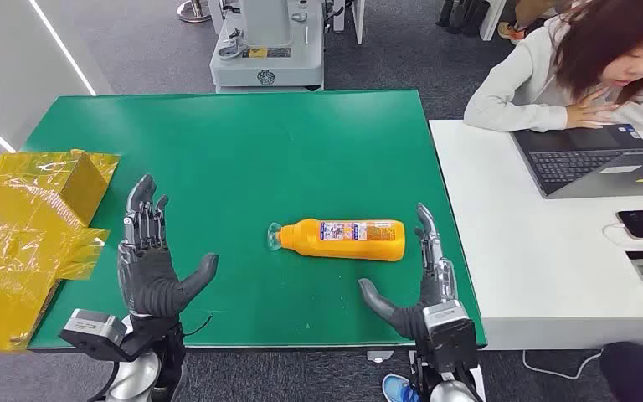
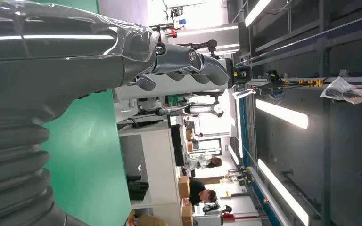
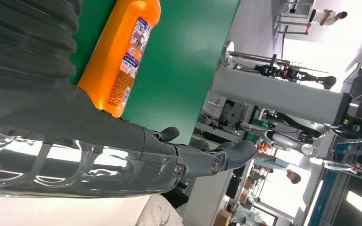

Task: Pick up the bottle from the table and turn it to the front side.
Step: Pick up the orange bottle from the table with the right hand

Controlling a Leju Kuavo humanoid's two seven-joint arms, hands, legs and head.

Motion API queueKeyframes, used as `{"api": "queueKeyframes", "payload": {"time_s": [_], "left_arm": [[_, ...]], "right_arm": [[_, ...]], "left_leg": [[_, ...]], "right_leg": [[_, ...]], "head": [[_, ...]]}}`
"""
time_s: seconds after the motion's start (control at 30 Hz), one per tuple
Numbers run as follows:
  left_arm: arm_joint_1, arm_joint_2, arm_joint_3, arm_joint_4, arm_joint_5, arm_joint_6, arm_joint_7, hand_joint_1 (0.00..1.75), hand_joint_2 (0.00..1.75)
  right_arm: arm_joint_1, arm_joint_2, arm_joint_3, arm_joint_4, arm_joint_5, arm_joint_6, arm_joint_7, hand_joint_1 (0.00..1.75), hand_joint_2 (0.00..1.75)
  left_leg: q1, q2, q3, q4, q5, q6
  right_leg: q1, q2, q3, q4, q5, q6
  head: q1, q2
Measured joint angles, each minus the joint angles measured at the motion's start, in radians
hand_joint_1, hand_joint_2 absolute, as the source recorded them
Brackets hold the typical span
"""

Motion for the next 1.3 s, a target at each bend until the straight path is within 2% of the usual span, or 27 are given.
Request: {"api": "queueKeyframes", "payload": {"time_s": [0.8,1.03,1.3], "left_arm": [[-0.003,-0.017,0.001,0.001,-0.021,-0.011,0.011,0.00,1.75],[-0.003,-0.026,0.001,0.007,-0.037,-0.029,0.011,0.00,1.75],[-0.008,-0.029,-0.009,0.018,-0.047,-0.066,0.020,0.00,1.75]], "right_arm": [[-0.014,-0.002,-0.011,0.008,0.035,-0.002,0.019,0.00,1.75],[-0.073,-0.007,-0.026,0.056,0.156,0.044,0.127,0.00,1.75],[-0.234,-0.052,-0.057,0.213,0.295,0.161,0.228,0.00,1.75]], "left_leg": [[0.000,0.000,0.000,0.000,0.000,0.000],[0.000,0.000,0.000,0.000,0.000,0.000],[0.000,0.001,0.000,0.001,0.001,0.001]], "right_leg": [[0.000,0.000,0.000,0.000,0.000,0.000],[0.000,0.001,0.000,0.000,0.000,0.000],[0.000,0.001,0.000,0.000,0.002,0.000]], "head": [[0.000,0.000],[0.000,0.000],[0.000,0.000]]}}
